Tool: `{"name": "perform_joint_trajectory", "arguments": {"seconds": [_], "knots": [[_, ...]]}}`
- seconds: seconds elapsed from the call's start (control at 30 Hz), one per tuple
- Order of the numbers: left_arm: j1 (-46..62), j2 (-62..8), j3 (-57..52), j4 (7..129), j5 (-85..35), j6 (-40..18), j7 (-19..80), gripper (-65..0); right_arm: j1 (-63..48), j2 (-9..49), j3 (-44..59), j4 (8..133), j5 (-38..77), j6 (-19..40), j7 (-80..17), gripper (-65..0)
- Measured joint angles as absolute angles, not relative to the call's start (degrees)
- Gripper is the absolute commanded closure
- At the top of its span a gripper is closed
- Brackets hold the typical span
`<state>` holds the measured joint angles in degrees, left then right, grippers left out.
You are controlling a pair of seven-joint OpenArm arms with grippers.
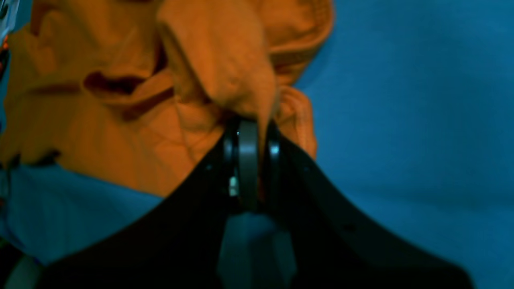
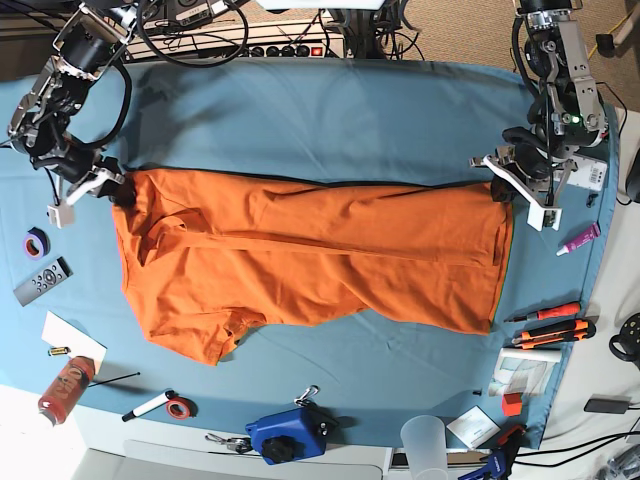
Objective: Layout the t-shirt on the table in an organized manner, then fold the t-shirt properly
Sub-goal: 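Lower both grippers to grasp the folded shirt edge, then pull the shirt edge with both grippers to straighten it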
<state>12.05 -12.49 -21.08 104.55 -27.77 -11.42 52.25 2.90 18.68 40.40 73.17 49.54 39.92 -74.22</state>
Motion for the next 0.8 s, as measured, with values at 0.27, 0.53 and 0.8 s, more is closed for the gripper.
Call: {"name": "perform_joint_trajectory", "arguments": {"seconds": [0.27, 0.53, 0.8], "knots": [[9.67, -12.53, -21.08, 104.49, -26.81, -11.42, 52.69, 0.0, 2.81, 20.60, 48.38, 73.21, 50.85, 39.92, -78.41, 0.0], [9.67, -13.54, -21.02, 104.49, -27.83, -12.08, 56.99, 0.0, 2.85, 26.63, 48.38, 73.23, 53.91, 39.94, -80.40, 0.0], [11.79, -14.15, -21.04, 106.87, -32.80, -14.48, 62.17, 0.0, 0.99, 26.70, 48.38, 73.23, 58.89, 39.94, -80.95, 0.0]]}}
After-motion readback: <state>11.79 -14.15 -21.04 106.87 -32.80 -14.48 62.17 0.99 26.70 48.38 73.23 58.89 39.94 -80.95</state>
